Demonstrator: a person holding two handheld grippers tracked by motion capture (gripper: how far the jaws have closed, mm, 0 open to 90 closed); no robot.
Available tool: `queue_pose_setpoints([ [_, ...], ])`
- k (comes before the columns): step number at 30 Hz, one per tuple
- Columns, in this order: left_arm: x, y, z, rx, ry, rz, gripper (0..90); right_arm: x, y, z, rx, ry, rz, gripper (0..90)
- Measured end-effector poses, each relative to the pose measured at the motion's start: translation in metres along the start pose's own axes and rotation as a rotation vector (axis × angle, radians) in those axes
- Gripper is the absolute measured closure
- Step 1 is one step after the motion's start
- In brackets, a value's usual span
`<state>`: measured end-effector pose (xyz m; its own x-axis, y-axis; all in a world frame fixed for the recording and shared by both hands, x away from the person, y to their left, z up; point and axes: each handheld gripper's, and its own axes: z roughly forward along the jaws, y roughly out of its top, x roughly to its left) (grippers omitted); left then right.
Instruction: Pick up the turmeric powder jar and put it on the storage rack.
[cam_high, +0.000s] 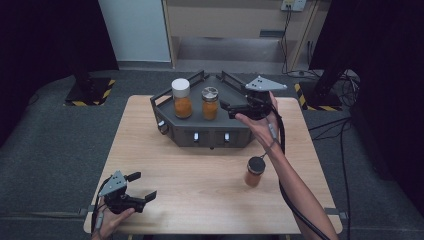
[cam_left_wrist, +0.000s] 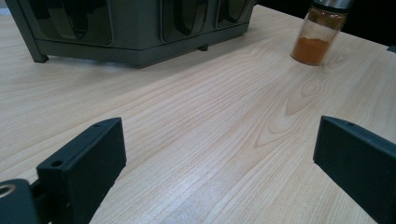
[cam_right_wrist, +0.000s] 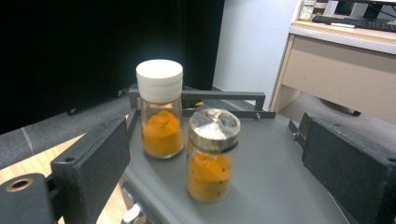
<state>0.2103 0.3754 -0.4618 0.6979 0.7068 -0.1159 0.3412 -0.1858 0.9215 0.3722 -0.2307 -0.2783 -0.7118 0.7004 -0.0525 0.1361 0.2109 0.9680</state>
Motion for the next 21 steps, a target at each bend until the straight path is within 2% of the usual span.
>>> queue_pose_setpoints([
  [6, 0.000, 0.000, 0.000, -0.003, -0.001, 0.002, 1.6, -0.003, -0.012, -0.028, -0.015, 0.018, 0.018, 7.7],
  [11, 0.000, 0.000, 0.000, -0.003, -0.002, 0.004, 1.6, -0.003, -0.023, -0.051, -0.021, 0.009, 0.023, 7.6],
  [13, 0.000, 0.000, 0.000, 0.000, -0.002, 0.006, 1.6, -0.005, -0.029, -0.059, -0.028, 0.014, 0.041, 7.6],
  [21, -0.001, 0.000, -0.001, -0.002, -0.002, 0.011, 1.6, 0.000, -0.048, -0.089, -0.022, -0.012, 0.039, 6.8],
])
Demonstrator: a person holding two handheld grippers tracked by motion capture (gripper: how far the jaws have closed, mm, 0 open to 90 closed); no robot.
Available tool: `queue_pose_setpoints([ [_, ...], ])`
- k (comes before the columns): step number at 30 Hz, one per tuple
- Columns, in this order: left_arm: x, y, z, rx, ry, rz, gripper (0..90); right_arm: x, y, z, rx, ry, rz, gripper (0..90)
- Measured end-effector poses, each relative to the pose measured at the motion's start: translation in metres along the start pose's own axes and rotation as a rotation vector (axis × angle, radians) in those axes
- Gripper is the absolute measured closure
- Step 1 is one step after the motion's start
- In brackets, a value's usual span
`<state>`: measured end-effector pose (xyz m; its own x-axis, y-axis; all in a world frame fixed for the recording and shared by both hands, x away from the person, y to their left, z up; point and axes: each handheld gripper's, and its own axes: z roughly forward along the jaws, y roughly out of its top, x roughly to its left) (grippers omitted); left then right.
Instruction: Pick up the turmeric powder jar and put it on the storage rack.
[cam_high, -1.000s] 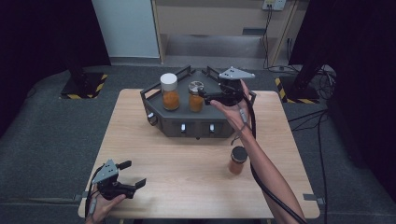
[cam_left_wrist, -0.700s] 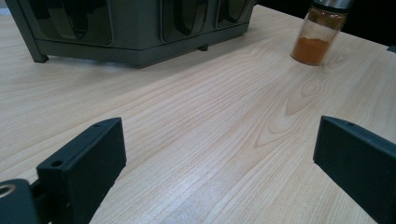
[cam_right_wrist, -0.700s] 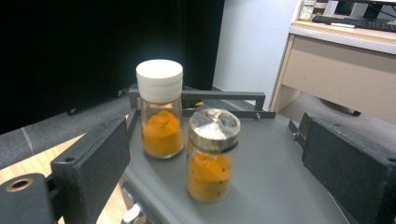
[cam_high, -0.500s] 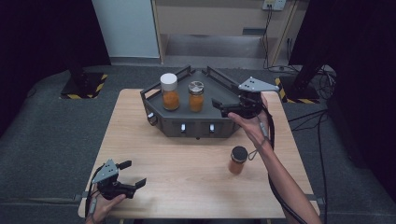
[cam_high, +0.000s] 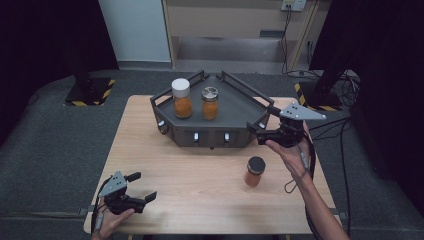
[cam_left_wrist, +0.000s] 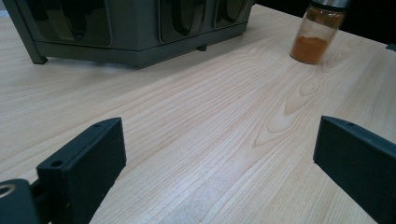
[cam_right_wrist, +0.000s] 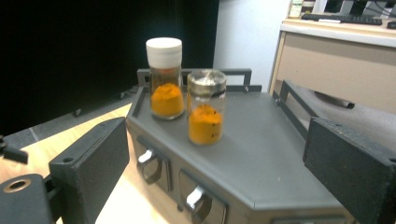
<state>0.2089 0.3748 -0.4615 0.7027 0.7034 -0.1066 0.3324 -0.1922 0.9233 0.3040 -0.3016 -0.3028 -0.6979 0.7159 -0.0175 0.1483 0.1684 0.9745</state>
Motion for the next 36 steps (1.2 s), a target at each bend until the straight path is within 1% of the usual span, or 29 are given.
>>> queue_pose_setpoints([
  [5, 0.000, 0.000, 0.000, 0.001, -0.007, 0.004, 1.9, 0.002, -0.014, -0.018, 0.010, -0.018, 0.002, 5.9],
  [10, 0.000, 0.000, 0.000, 0.000, -0.005, 0.006, 1.8, 0.003, -0.028, -0.038, 0.016, -0.032, 0.021, 5.2],
  [16, 0.000, 0.000, 0.000, 0.001, -0.004, 0.007, 1.8, 0.006, -0.045, -0.057, 0.021, -0.042, 0.033, 4.9],
  [24, -0.001, 0.001, 0.000, 0.003, -0.004, 0.008, 1.8, 0.008, -0.070, -0.074, 0.034, -0.046, 0.052, 4.8],
  [28, -0.001, 0.000, -0.001, 0.000, -0.002, 0.007, 1.8, 0.011, -0.082, -0.081, 0.047, -0.058, 0.046, 4.7],
  [33, -0.001, 0.001, -0.001, 0.003, -0.003, 0.007, 1.8, 0.015, -0.102, -0.095, 0.045, -0.081, 0.061, 4.7],
  [36, -0.001, 0.001, 0.000, 0.004, -0.003, 0.009, 1.8, 0.016, -0.111, -0.102, 0.056, -0.091, 0.070, 4.6],
])
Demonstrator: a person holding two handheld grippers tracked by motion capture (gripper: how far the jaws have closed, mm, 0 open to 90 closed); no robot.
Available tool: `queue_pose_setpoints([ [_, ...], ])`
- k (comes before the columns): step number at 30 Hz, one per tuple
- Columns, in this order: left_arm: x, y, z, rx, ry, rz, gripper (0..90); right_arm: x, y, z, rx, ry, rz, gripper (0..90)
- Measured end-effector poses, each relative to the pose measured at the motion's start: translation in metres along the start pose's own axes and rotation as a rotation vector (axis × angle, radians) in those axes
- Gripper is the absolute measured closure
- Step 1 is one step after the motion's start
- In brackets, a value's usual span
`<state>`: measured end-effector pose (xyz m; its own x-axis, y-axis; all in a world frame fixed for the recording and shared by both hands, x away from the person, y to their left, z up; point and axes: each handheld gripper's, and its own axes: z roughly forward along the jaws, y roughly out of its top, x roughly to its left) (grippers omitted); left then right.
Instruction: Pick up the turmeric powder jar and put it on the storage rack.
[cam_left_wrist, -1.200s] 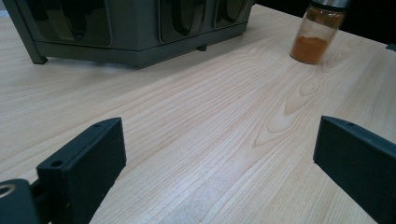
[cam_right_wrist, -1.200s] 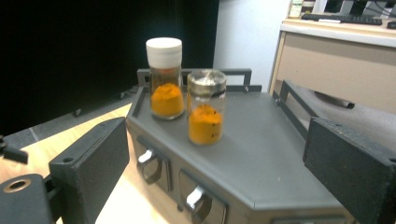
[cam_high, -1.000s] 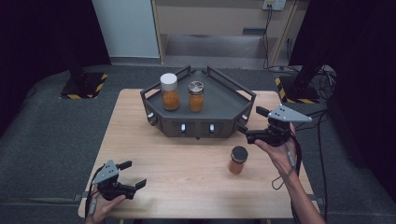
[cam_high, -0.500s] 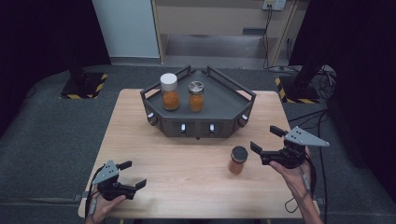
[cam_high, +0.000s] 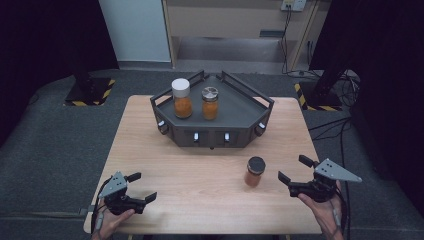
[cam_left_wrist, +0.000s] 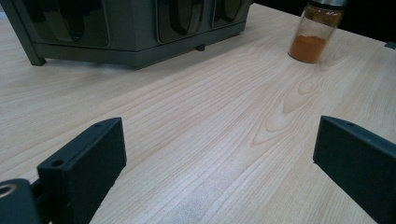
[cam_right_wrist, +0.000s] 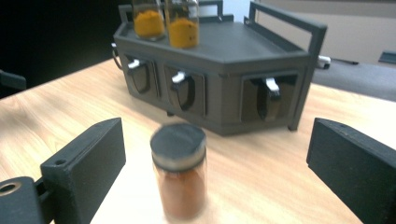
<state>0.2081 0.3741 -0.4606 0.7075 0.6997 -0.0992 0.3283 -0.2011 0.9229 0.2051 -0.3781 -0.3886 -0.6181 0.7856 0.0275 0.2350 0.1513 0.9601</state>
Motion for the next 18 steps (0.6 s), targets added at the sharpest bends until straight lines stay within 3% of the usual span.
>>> queue_pose_setpoints([
  [8, 0.000, 0.000, 0.000, -0.001, 0.002, 0.000, 1.8, -0.001, -0.024, -0.009, 0.024, -0.017, 0.047, 4.5],
  [18, 0.000, 0.000, 0.000, -0.001, 0.001, 0.000, 1.8, -0.001, -0.041, -0.009, 0.050, -0.008, 0.037, 5.0],
])
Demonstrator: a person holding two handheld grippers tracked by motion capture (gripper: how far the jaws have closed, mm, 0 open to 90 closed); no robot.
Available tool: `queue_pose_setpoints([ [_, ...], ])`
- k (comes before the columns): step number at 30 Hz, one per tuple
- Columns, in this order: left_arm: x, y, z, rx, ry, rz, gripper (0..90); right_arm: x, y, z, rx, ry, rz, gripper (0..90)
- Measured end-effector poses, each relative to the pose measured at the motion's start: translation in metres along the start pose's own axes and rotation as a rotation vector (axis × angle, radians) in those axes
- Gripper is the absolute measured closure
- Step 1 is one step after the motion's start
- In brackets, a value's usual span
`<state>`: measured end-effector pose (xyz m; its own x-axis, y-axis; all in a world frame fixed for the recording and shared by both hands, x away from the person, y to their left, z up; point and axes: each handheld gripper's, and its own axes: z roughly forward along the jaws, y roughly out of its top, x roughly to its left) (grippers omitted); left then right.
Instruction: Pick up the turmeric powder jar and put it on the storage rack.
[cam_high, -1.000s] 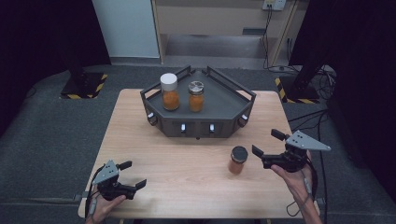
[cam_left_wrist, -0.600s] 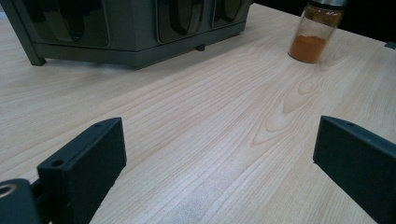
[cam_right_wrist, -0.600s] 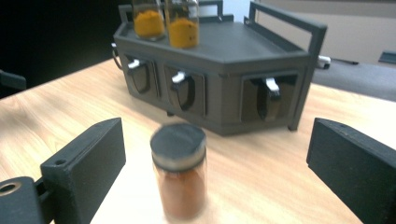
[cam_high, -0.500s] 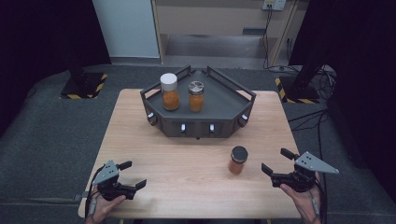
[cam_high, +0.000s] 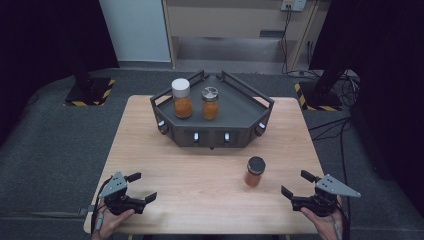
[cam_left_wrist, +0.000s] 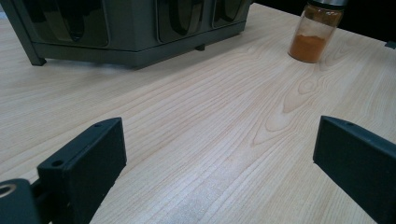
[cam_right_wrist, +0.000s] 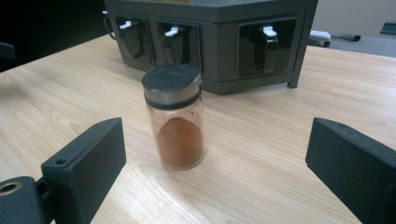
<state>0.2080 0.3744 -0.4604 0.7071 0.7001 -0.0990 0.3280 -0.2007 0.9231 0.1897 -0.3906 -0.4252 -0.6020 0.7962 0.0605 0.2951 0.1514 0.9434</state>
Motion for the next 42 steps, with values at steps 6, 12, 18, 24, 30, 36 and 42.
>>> queue_pose_setpoints([
  [6, -0.0002, -0.0004, -0.0003, -0.005, 0.000, 0.002, 1.8, -0.0004, -0.0066, 0.0020, 0.010, 0.005, 0.006, 4.9],
  [12, -0.0001, -0.0007, -0.0006, -0.011, -0.002, 0.004, 1.8, 0.0003, -0.0093, 0.0032, 0.021, 0.004, 0.005, 4.9],
  [18, -0.0001, -0.0006, -0.0009, -0.010, -0.003, 0.007, 1.8, 0.0012, -0.0099, 0.0056, 0.029, 0.008, 0.000, 4.9],
  [24, -0.0002, -0.0006, -0.0010, -0.011, -0.004, 0.008, 1.8, 0.0016, -0.0113, 0.0061, 0.022, 0.003, 0.001, 5.7],
  [30, 0.0000, -0.0009, -0.0011, -0.012, -0.004, 0.005, 1.8, 0.0028, -0.0107, 0.0064, 0.025, -0.001, 0.000, 6.1],
  [36, 0.0000, -0.0008, -0.0011, -0.013, -0.005, 0.006, 1.8, 0.0025, -0.0110, 0.0058, 0.023, -0.001, 0.002, 6.0],
  [42, 0.0005, -0.0013, -0.0011, -0.016, -0.005, 0.003, 1.8, 0.0029, -0.0111, 0.0052, 0.022, -0.010, 0.004, 5.8],
])
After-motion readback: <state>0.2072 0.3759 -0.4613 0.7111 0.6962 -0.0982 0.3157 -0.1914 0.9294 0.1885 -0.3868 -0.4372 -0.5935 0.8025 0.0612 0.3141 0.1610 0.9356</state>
